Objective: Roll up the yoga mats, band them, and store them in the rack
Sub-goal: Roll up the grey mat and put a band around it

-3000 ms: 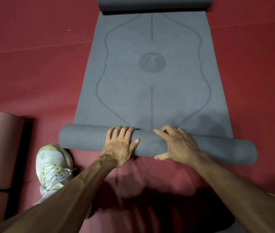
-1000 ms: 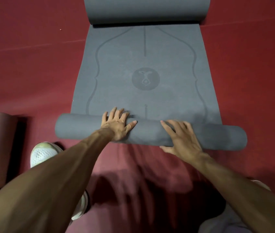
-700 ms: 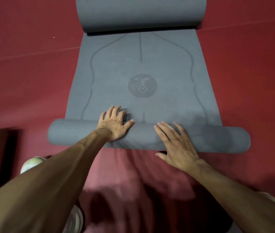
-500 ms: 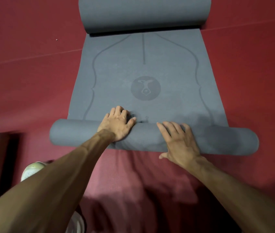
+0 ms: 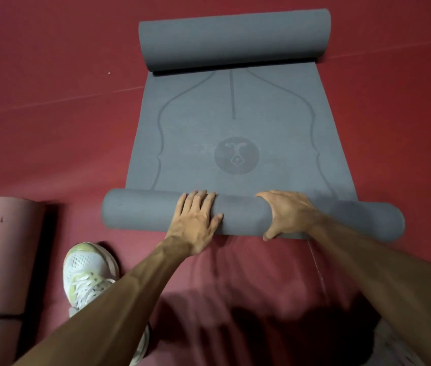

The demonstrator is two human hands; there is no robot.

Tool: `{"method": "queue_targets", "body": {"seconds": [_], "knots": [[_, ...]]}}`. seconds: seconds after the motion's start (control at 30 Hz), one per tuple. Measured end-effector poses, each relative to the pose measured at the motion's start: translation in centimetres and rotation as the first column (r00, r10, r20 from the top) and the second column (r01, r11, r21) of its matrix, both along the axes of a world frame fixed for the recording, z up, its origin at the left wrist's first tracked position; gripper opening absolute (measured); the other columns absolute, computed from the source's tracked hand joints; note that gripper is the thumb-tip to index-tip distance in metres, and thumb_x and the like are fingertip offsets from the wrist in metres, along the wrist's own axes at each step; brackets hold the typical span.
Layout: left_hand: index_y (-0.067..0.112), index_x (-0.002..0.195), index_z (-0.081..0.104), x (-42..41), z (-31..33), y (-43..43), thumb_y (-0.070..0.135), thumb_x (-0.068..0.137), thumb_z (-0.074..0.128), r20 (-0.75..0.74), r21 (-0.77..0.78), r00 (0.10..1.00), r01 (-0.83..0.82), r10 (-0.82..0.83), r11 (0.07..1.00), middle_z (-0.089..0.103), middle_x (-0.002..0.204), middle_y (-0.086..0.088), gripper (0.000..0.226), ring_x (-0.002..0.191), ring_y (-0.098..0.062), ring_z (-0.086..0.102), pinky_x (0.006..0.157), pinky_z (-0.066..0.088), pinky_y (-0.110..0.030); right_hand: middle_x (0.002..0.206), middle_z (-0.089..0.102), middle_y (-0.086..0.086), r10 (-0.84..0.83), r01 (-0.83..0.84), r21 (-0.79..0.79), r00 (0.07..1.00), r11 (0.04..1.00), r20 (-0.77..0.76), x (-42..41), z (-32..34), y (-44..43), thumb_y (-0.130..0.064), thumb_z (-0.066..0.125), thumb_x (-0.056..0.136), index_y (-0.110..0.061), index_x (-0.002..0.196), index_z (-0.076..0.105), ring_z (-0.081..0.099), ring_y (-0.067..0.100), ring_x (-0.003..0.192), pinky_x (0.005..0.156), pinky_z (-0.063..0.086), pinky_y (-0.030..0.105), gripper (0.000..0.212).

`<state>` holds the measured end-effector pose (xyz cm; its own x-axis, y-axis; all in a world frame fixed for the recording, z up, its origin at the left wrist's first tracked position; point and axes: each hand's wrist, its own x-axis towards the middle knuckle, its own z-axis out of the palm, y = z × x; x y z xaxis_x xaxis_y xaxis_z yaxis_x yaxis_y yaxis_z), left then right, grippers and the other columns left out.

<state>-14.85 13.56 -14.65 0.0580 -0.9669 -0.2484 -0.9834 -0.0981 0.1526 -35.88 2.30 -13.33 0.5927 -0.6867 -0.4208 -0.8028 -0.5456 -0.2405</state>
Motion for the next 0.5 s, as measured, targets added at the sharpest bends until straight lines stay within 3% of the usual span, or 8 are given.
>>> {"method": "queue_targets", "body": {"seconds": [0.17, 0.3, 0.37, 0.5], "knots": [[0.021, 0.153, 0.009, -0.7, 0.4, 3.5, 0.062, 0.074, -0.009, 0.028, 0.074, 1.000, -0.016, 0.014, 0.997, 0.014, 0.159, -0.002, 0.091, 0.148, -0.021, 0.002, 0.117, -0.007, -0.040, 0.123, 0.060, -0.009, 0.007, 0.015, 0.227, 0.996, 0.974, -0.094, 0.1, 0.6, 0.9, -0.057, 0.085, 0.045, -0.035, 0.132, 0.046, 0.056, 0.015, 0.111, 0.089, 0.044, 0.028, 0.098], [0.021, 0.153, 0.005, -1.4, 0.1, 4.4, 0.068, 0.064, -0.015, -0.001, 0.178, 0.999, -0.033, 0.033, 0.983, 0.009, 0.159, 0.000, 0.102, 0.147, -0.020, -0.002, 0.116, -0.011, -0.042, 0.123, 0.060, -0.010, 0.010, 0.051, 0.444, 0.991, 0.894, -0.133, -0.4, 0.0, 2.0, -0.053, 0.088, 0.044, -0.033, 0.134, 0.045, 0.057, 0.013, 0.106, 0.094, 0.048, 0.033, 0.102], [0.021, 0.152, 0.003, -1.6, -0.4, 5.0, 0.069, 0.064, -0.015, 0.004, 0.191, 1.000, -0.029, 0.028, 0.981, 0.007, 0.159, 0.002, 0.102, 0.147, -0.020, -0.004, 0.115, -0.013, -0.042, 0.126, 0.055, -0.009, 0.009, 0.051, 0.419, 0.990, 0.907, -0.140, -0.6, -0.3, 2.7, -0.057, 0.087, 0.045, -0.032, 0.138, 0.041, 0.053, 0.014, 0.112, 0.096, 0.045, 0.032, 0.107], [0.022, 0.152, 0.003, -1.3, -1.0, 4.6, 0.070, 0.063, -0.014, -0.011, 0.198, 1.000, -0.025, 0.028, 0.980, 0.007, 0.158, 0.003, 0.102, 0.147, -0.021, -0.004, 0.115, -0.012, -0.043, 0.130, 0.038, -0.009, 0.072, -0.059, 0.189, 0.996, 0.980, -0.059, -1.2, -0.5, 3.8, -0.064, 0.081, 0.052, -0.031, 0.142, 0.035, 0.033, 0.013, 0.124, 0.098, 0.029, 0.025, 0.107]]}}
